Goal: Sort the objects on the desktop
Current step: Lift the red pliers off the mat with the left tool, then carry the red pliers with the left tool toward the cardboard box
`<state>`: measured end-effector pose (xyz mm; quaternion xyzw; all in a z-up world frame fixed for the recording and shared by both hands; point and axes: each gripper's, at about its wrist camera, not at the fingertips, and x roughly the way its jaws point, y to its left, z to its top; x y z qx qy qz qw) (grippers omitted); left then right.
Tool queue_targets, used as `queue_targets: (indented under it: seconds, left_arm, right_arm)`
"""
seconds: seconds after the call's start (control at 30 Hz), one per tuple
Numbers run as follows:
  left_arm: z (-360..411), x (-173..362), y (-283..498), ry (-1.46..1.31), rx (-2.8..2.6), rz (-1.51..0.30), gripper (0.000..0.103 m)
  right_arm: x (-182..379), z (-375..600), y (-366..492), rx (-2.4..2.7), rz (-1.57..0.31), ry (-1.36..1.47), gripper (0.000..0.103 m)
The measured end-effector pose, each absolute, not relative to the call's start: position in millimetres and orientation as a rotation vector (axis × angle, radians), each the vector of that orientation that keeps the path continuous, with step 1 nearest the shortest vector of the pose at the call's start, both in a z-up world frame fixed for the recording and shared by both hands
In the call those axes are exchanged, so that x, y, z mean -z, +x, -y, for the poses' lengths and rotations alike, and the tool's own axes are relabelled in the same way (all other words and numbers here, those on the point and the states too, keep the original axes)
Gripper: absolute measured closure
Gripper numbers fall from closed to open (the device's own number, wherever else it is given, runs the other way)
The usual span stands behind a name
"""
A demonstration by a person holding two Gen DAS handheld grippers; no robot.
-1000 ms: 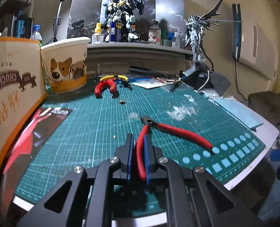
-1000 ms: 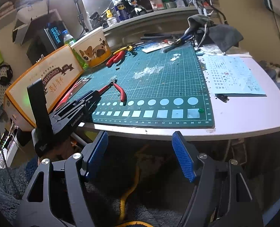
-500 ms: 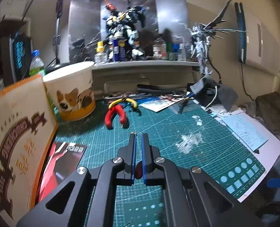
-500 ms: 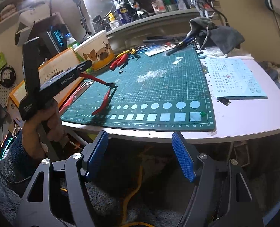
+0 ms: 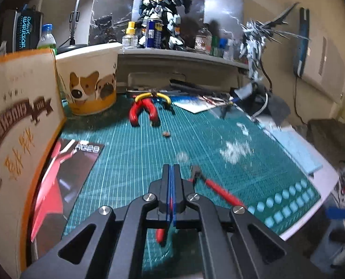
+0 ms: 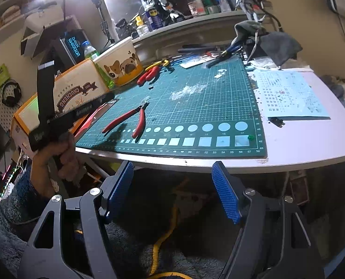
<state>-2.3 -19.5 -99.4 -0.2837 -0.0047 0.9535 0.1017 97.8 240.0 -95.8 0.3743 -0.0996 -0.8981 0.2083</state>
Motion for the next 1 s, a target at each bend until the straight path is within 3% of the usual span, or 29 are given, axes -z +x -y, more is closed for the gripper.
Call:
queue_targets:
  seconds: [0.07,0.13,0.17,0.37,0.43,0.63,0.7,0.77,0.8,0.83,1.0]
  left_arm:
    - [21,108,4,-0.820,-2.802,-0.032,0.093]
    - [23,113,9,-0.806,-2.790,-0.048,0.064]
    - [25,116,10,-0.803,-2.782,-0.036,0.060]
    - [21,127,20,-0.734,-2.762,-0.045,0.051]
    - [17,132,26,-0.678,-2.774,-0.074,0.042]
    - [14,149,44,-0.410,-2.875,-0.053,0.040]
    - [11,149,40,-0.401,-2.882,-0.049,0.041]
    - [11,147,34,-0.412,-2.896,-0.044,0.063]
    - [13,146,31,-0.423,-2.908,-0.034,0.084]
    - [15,146,28,-0.429,-2.915,-0.023,0.091]
    - [19,145,28,-0.432,-2.927,-0.001,0.093]
  right_arm:
    - [98,-243,97,2.500,0.290,1.048,0.035]
    - [100,-243,96,2.496,0.293,1.055,0.035]
    - [101,-243,96,2.494,0.292,1.056,0.035]
    - [111,-237,93,2.466,0.287,1.077,0.035]
    - [113,-236,92,2.462,0.290,1.084,0.035]
    - [118,-235,90,2.456,0.308,1.096,0.035]
    - [118,-234,91,2.456,0.306,1.098,0.035]
    - [119,-235,91,2.453,0.319,1.099,0.035]
    - [119,-235,91,2.451,0.330,1.098,0.035]
    - [119,-235,92,2.450,0.333,1.097,0.035]
    - [117,-235,93,2.452,0.334,1.090,0.035]
